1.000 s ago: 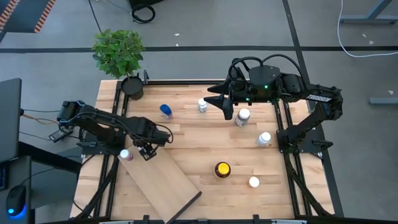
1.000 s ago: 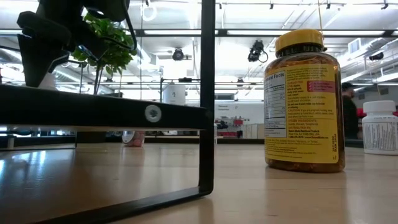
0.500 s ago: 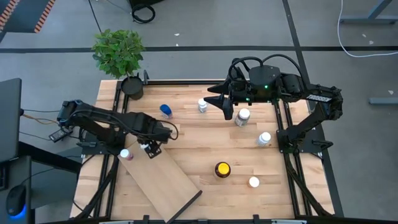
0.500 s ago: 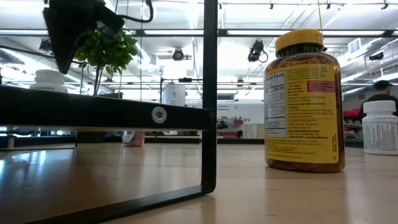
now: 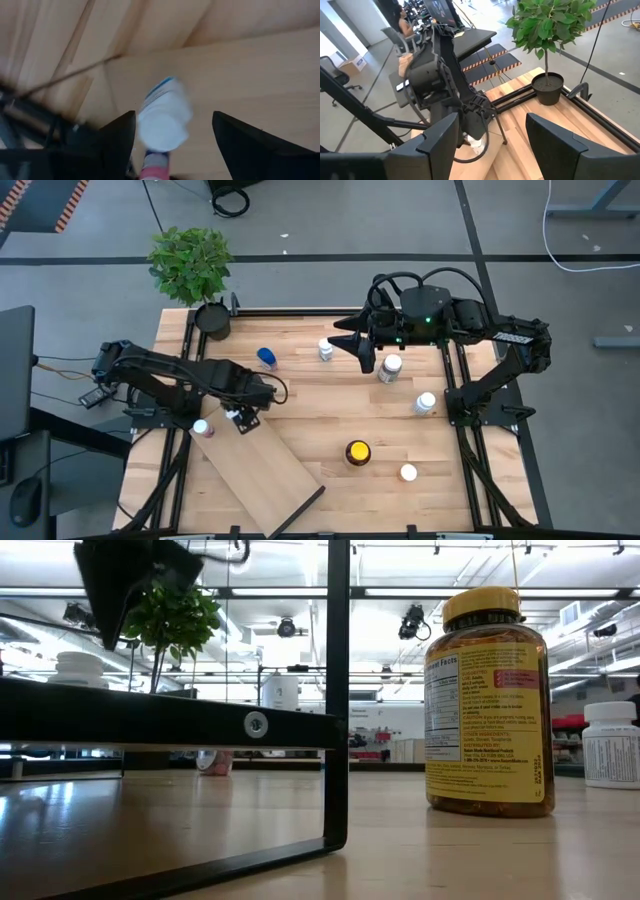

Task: Pick and place medicine bottles onto shelf by color
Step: Put the left white pill bottle on the shelf

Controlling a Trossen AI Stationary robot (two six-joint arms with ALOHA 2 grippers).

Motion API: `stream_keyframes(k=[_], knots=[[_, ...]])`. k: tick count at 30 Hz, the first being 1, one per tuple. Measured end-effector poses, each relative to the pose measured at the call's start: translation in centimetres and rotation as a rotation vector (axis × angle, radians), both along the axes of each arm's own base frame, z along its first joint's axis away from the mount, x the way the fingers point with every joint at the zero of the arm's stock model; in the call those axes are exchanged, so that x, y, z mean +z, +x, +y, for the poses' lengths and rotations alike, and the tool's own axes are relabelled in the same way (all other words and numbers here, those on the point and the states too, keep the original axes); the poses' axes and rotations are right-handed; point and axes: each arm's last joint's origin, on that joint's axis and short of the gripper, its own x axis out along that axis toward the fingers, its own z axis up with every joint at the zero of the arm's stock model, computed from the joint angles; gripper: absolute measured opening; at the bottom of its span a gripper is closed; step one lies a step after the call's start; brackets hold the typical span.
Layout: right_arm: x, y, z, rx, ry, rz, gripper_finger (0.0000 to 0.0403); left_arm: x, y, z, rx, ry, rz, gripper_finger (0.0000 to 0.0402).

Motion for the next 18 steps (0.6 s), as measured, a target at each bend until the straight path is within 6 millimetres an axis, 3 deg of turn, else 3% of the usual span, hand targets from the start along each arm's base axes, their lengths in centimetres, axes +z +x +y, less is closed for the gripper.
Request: stream_keyframes(k=[8, 14, 18], knots=[[0.0, 0.0, 0.0, 0.0, 0.0, 0.0, 0.0239, 2.7, 2.0, -2.7, -0.27, -0.038, -0.285, 0.0232], [0.0, 0.0, 0.0, -0.004, 0.016, -0.002, 0.0239, 2.3, 1.7, -2.8, -0.332, -0.052, -0.224, 0.0184], [0.0, 0.0, 0.0, -0.005, 0.017, -0.002, 0.0239, 1.5, 1.6, -3.5, -0.554, -0.06, -0.215, 0.014]])
